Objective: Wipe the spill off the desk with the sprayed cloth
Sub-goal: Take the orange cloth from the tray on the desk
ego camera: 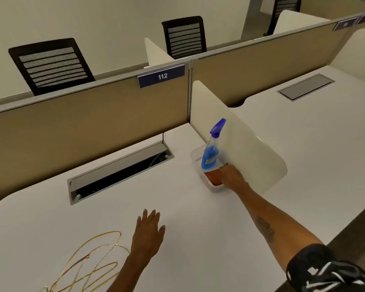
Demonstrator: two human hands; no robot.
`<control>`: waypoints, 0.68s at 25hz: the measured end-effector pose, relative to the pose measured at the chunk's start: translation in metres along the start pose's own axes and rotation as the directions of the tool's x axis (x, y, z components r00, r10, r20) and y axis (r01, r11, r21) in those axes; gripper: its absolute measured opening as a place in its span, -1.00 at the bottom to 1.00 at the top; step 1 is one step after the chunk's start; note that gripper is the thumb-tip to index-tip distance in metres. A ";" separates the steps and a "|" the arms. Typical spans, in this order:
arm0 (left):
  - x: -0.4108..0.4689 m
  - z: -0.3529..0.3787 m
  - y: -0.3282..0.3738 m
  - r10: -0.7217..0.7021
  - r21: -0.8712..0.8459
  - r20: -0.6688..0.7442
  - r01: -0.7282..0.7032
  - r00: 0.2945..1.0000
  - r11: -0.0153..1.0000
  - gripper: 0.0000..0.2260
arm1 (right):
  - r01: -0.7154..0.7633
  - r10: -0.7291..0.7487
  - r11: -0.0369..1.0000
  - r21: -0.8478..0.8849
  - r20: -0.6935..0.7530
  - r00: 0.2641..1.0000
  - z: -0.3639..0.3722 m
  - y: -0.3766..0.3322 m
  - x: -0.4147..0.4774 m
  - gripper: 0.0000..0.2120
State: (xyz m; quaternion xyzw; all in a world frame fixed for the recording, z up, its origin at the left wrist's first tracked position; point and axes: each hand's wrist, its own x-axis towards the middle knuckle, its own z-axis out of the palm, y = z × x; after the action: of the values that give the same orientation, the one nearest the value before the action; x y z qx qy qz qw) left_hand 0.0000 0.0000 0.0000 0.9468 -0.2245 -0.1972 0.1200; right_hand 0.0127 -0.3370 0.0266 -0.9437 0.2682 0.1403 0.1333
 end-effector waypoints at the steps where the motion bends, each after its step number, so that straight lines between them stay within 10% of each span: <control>1: 0.002 0.003 -0.001 -0.012 0.008 0.004 0.012 1.000 1.000 -0.51 | 0.001 -0.003 0.999 0.046 0.047 0.999 0.000 0.000 0.006 -0.67; 7: 0.015 0.010 -0.002 -0.008 0.007 0.020 0.008 1.000 1.000 -0.52 | 0.192 -0.188 0.981 -0.009 0.172 0.967 0.005 -0.002 0.022 -0.68; 17: 0.024 0.013 -0.003 -0.002 -0.088 0.010 0.003 1.000 0.996 -0.54 | 0.093 -0.099 0.993 0.071 0.079 0.992 0.015 0.000 0.027 -0.62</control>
State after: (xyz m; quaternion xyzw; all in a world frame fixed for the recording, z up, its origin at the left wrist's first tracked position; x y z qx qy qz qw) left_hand 0.0153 -0.0103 -0.0200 0.9399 -0.2150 -0.2115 0.1602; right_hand 0.0325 -0.3447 0.0036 -0.9439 0.2213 0.1634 0.1827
